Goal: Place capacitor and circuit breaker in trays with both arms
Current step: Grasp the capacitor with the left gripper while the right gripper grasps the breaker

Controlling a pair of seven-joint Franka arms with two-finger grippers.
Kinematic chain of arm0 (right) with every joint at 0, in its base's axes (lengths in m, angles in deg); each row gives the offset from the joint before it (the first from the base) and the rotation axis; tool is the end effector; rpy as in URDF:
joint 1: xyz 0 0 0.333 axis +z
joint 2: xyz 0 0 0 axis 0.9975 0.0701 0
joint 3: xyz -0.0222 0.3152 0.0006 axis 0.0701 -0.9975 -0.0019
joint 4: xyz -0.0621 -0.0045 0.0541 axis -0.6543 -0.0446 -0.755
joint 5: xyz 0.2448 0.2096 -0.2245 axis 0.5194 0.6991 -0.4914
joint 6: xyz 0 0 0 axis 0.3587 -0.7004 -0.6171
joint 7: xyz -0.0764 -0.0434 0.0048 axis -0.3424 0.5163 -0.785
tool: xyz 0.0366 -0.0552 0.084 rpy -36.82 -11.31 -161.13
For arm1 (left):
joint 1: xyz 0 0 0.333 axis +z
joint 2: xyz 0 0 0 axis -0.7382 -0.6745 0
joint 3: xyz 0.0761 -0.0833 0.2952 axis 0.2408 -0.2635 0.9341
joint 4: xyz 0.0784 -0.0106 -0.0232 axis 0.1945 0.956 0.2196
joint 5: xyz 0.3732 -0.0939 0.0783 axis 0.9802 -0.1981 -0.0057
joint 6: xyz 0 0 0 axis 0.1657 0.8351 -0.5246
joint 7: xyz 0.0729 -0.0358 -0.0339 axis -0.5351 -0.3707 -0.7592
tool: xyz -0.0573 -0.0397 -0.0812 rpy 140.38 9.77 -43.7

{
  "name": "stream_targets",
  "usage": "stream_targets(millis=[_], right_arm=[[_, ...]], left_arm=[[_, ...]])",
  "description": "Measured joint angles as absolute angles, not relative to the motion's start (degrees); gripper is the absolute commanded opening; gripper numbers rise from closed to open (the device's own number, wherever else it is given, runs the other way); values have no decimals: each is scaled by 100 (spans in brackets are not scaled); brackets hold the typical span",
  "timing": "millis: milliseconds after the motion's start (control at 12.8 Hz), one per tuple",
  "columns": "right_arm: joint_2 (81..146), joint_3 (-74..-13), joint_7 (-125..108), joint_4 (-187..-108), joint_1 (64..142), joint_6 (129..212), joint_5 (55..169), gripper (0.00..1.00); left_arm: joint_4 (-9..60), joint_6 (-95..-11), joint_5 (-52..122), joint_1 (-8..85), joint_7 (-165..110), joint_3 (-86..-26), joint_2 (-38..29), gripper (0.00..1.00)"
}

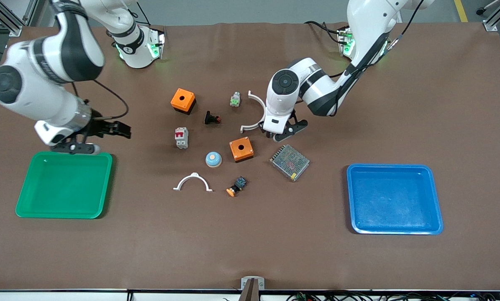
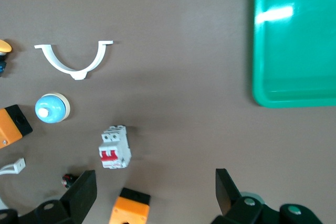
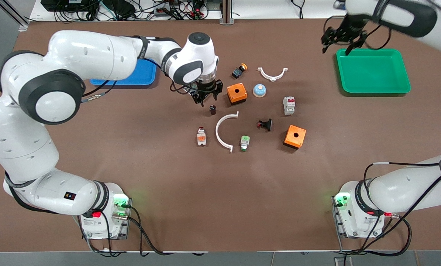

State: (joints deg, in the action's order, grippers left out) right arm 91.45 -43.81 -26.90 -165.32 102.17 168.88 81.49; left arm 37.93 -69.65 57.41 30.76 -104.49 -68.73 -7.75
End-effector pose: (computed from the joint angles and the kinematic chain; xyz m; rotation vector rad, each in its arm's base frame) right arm 0.5363 0.1118 0.4246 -3.0509 0.1455 0.1537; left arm 0.4272 -0.4416 0.2510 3.0353 0.7933 -0.1485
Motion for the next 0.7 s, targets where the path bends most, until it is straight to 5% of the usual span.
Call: stream_targets(millis=[701], right_arm=[[9226, -4388, -3471, -18259, 11199, 19515, 8149, 100]], left_arm=[[3775, -7460, 6411, 2996, -11147, -6872, -1408, 53]])
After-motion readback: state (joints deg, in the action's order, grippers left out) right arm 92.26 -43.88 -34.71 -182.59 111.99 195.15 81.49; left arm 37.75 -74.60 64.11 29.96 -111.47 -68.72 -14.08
